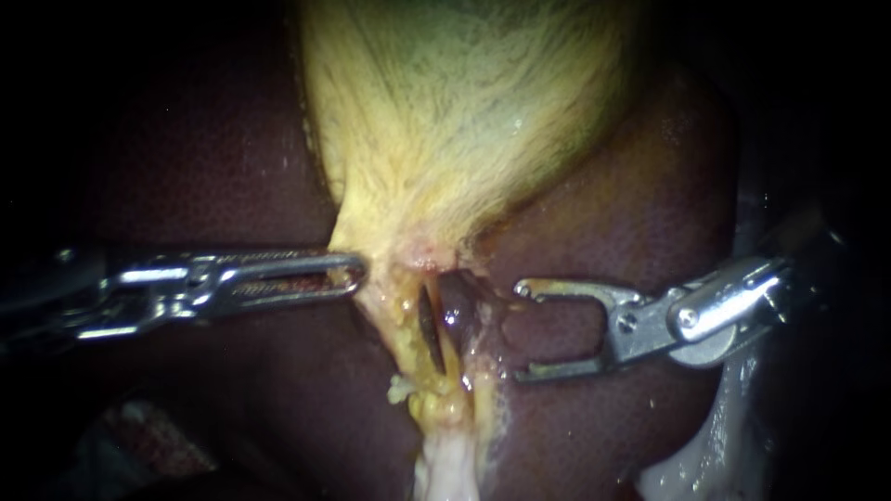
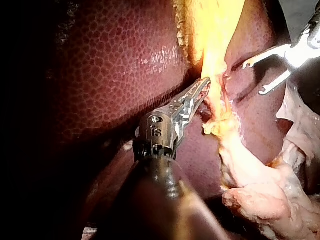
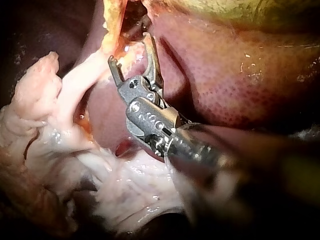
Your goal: Going back first clip left tube
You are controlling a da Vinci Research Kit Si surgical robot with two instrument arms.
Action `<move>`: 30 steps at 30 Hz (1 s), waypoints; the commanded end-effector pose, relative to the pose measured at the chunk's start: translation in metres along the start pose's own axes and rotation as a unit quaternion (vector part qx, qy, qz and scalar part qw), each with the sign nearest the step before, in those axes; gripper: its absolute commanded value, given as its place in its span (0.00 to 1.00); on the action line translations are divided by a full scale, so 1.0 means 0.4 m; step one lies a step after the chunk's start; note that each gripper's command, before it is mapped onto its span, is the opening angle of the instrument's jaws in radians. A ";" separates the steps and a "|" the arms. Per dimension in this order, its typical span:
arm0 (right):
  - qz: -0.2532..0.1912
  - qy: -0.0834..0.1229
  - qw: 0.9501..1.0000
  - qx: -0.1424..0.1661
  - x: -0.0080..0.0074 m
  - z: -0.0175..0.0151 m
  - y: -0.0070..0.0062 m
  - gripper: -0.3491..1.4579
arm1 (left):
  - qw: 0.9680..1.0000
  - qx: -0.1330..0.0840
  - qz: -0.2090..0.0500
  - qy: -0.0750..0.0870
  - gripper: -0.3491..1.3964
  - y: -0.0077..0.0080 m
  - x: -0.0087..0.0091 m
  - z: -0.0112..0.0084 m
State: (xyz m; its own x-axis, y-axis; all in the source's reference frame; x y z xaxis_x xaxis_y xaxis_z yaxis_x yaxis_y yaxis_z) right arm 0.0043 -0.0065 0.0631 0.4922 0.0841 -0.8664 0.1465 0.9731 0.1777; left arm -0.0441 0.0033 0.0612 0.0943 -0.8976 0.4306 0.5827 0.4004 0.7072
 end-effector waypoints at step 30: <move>-0.049 0.000 0.999 0.004 0.0003 -0.0035 0.0001 0.52 | 1.000 0.014 0.008 0.002 0.00 0.0019 0.0056 0.0168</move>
State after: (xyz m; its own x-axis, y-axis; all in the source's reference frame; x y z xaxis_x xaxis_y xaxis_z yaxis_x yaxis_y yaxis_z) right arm 0.0032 -0.0061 0.0623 0.4759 -0.0118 -0.8794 0.2009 0.9749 0.0956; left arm -0.0489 0.0028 0.0665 0.1070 -0.8922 0.4387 0.5590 0.4189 0.7156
